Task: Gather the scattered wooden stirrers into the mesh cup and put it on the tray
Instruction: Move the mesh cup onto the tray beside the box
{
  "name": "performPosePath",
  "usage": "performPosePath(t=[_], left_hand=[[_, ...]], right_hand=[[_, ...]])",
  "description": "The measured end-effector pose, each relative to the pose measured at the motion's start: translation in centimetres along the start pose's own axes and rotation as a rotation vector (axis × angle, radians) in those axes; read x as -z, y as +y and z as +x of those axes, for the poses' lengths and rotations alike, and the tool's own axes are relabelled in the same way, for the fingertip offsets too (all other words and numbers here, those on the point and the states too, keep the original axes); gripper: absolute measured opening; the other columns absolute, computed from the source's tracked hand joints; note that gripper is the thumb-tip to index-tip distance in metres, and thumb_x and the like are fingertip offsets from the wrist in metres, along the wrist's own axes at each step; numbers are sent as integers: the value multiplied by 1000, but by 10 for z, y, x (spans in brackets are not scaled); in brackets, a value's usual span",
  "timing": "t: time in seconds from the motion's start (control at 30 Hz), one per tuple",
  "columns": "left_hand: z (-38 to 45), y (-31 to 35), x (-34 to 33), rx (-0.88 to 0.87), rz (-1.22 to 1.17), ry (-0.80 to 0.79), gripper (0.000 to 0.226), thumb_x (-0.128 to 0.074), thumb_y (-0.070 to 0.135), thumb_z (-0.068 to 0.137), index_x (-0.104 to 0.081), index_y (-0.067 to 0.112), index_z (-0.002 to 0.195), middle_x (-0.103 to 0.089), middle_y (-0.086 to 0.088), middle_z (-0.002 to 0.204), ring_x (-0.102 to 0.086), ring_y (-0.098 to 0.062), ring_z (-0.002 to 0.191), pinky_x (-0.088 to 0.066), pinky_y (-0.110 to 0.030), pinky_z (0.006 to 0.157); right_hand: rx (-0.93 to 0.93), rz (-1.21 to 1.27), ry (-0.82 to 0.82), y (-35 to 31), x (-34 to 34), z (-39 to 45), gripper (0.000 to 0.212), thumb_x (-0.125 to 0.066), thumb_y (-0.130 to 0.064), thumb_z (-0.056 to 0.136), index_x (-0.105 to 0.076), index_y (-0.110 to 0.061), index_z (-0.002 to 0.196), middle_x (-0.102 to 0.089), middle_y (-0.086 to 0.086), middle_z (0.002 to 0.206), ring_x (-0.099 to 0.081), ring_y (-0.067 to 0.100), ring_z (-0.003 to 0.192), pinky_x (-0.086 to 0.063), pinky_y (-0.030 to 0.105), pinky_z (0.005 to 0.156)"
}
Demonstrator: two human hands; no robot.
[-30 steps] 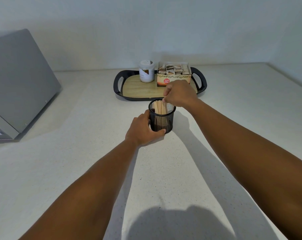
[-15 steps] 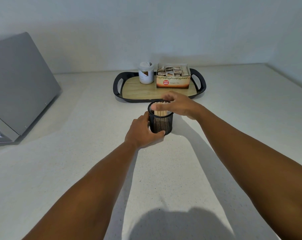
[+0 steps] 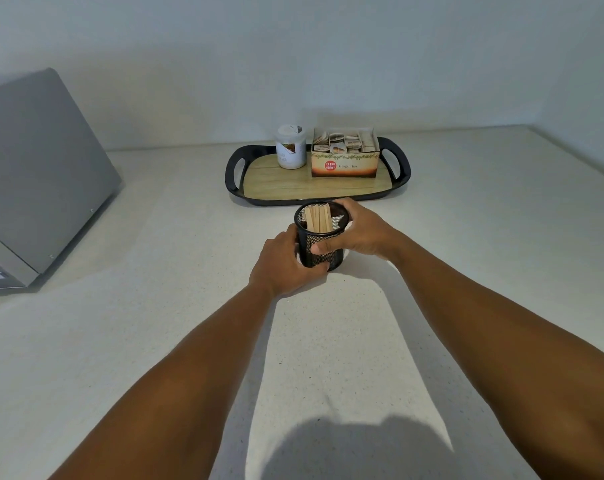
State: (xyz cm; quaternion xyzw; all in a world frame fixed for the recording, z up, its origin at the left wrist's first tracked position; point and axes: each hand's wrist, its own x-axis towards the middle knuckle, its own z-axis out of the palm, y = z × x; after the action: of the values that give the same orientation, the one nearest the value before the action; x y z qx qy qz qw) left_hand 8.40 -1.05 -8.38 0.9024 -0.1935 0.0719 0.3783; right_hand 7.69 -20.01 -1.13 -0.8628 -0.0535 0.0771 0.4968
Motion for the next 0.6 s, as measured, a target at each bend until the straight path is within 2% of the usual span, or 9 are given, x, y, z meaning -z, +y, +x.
performPosePath(t=[0.17, 0.27, 0.37, 0.43, 0.5, 0.6], left_hand=[[1, -2, 0, 16, 20, 33, 78, -75, 66, 64, -51, 33, 131, -68, 15, 114, -64, -7, 105, -59, -35, 88], [1, 1, 1, -24, 75, 76, 80, -74, 74, 63, -49, 39, 130, -66, 18, 116, -61, -4, 109, -56, -34, 93], [6, -4, -4, 3, 140, 97, 81, -67, 82, 66, -48, 39, 132, -65, 17, 121, -59, -5, 113, -52, -34, 98], [10, -12, -10, 87, 199, 100, 90, -54, 90, 69, -42, 37, 139, -60, 13, 132, -54, -10, 125, -48, -38, 104], [12, -18, -15, 140, 267, 110, 90, -42, 91, 74, -40, 31, 142, -55, 6, 141, -49, -16, 134, -42, -45, 111], [11, -16, -13, 163, 368, 63, 89, -34, 83, 83, -35, 25, 150, -38, -1, 158, -28, -20, 149, -16, -50, 124]], right_hand=[[46, 41, 95, 1, -4, 2, 88, -92, -30, 60, -46, -21, 135, -58, -6, 124, -53, 13, 115, -46, 17, 80], [72, 92, 171, -3, -3, 8, 87, -93, -29, 59, -47, -21, 132, -57, -9, 118, -53, 10, 112, -45, 15, 76], [88, 135, 232, -10, -6, 18, 93, -94, -30, 55, -47, -20, 135, -59, -10, 118, -57, 3, 105, -52, 25, 87], [95, 134, 288, -15, -11, 27, 103, -93, -43, 47, -46, -22, 136, -58, -6, 126, -56, 10, 113, -52, 35, 96], [88, 126, 334, -20, -17, 37, 105, -92, -49, 45, -45, -23, 135, -56, -2, 130, -53, 17, 120, -51, 36, 97], [101, 165, 387, -30, -23, 50, 98, -92, -49, 45, -47, -24, 128, -57, -1, 126, -54, 17, 118, -52, 35, 96]])
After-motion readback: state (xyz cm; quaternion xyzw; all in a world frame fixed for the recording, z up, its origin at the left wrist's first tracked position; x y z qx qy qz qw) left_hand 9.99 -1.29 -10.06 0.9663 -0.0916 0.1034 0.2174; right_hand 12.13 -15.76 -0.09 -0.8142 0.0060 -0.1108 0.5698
